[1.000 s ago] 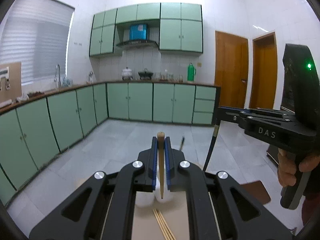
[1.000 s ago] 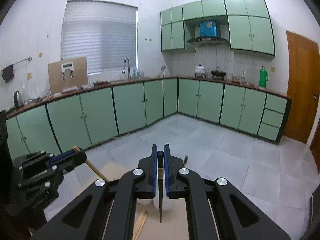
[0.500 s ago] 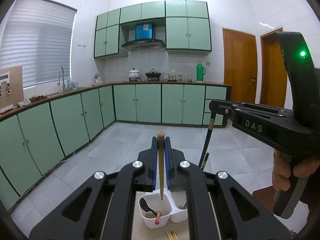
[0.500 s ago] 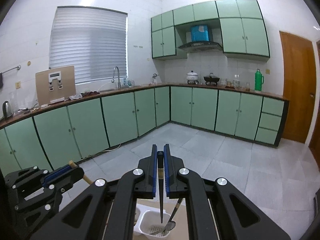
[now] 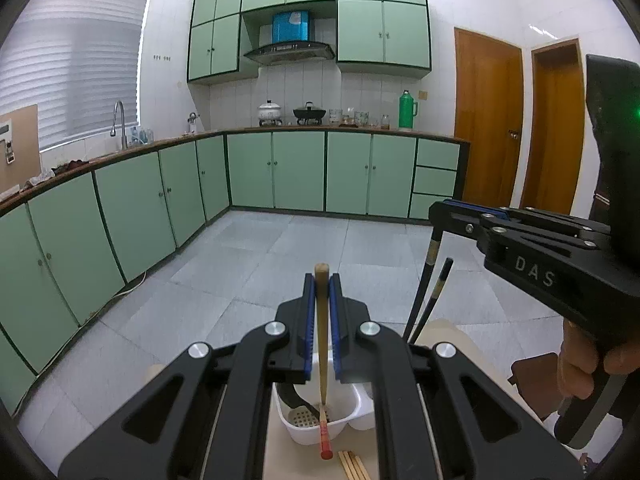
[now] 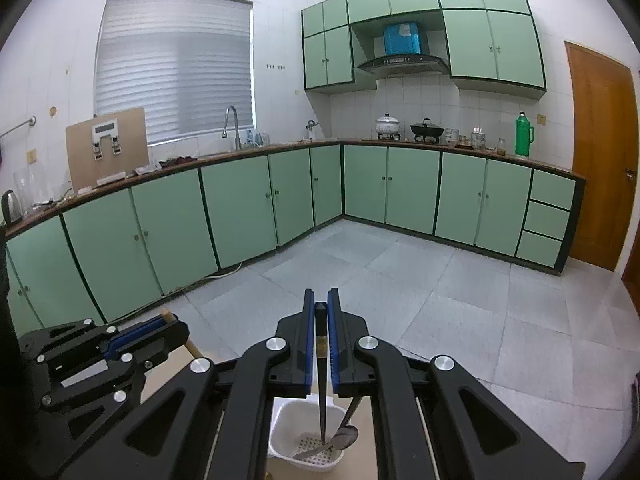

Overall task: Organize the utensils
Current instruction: 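Lower both chopsticks into the holder and open both tools, then withdraw both tools back over the remaining chopsticks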

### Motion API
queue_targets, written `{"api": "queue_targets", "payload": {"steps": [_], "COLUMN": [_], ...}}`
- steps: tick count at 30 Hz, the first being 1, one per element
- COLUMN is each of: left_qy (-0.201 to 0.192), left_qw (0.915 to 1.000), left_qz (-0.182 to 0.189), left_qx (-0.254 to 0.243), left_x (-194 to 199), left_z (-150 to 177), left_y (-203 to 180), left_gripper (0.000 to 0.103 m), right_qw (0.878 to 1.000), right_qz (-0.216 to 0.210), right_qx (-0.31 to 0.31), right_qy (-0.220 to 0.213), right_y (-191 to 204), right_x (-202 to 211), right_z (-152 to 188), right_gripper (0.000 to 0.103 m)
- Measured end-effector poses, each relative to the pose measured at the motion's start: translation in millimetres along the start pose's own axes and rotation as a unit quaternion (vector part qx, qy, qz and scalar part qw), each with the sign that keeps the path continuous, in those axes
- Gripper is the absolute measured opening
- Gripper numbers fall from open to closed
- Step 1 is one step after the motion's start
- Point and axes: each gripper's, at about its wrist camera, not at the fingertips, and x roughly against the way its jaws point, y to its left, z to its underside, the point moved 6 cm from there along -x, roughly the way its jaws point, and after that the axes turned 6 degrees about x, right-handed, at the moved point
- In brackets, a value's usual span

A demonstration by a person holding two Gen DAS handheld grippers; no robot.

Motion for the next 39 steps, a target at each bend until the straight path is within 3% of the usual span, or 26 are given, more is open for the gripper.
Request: {"api": "queue_targets", "payload": {"steps": [3, 6, 8, 10, 16, 18, 22, 30, 39], "left_qy": [0.004, 0.004, 0.002, -0.004, -0.019, -0.023, -0.027, -0.036, 0.002], "left_qw": [1.0000, 1.0000, 1.0000, 1.0000, 0.9997, 0.9996, 0.9995, 0.9990, 0.9994], "left_qz": [-0.002, -0.005, -0.006, -0.007, -0.013, -0.015, -0.017, -0.028, -0.032], "left_qx": [0.001, 0.001, 0.003, 0.004, -0.002, -0.005, 0.000, -0.001, 0.016], "left_x": [0, 0, 4, 10, 29, 36, 49, 88, 113], "left_z": [2, -2, -2, -4, -3, -3, 0, 24, 93], "left_y": [4, 8, 9, 10, 8, 8, 10, 10, 14], "left_gripper": [0.007, 0.009, 0.014, 0.026, 0.040, 0.044, 0.053, 0.068, 0.078], "right_qw": [1.000, 1.000, 1.000, 0.999, 0.999, 0.998, 0.998, 0.998, 0.997], "right_qz": [0.004, 0.008, 0.010, 0.015, 0.023, 0.029, 0.035, 0.042, 0.040], "right_qx": [0.004, 0.008, 0.009, 0.012, 0.007, 0.004, -0.002, -0.019, -0.055], "right_qy": [-0.004, -0.011, -0.021, -0.030, -0.043, -0.048, -0.053, -0.045, -0.020], "right_y": [1, 1, 1, 1, -3, -5, -9, -8, -1], "right_x": [3, 9, 17, 24, 41, 48, 61, 91, 119], "right_z": [0, -4, -7, -9, -11, -9, -2, 40, 107], "right_gripper": [0.008, 0.025, 0.031, 0.036, 0.047, 0.057, 0.065, 0.090, 0.097]}}
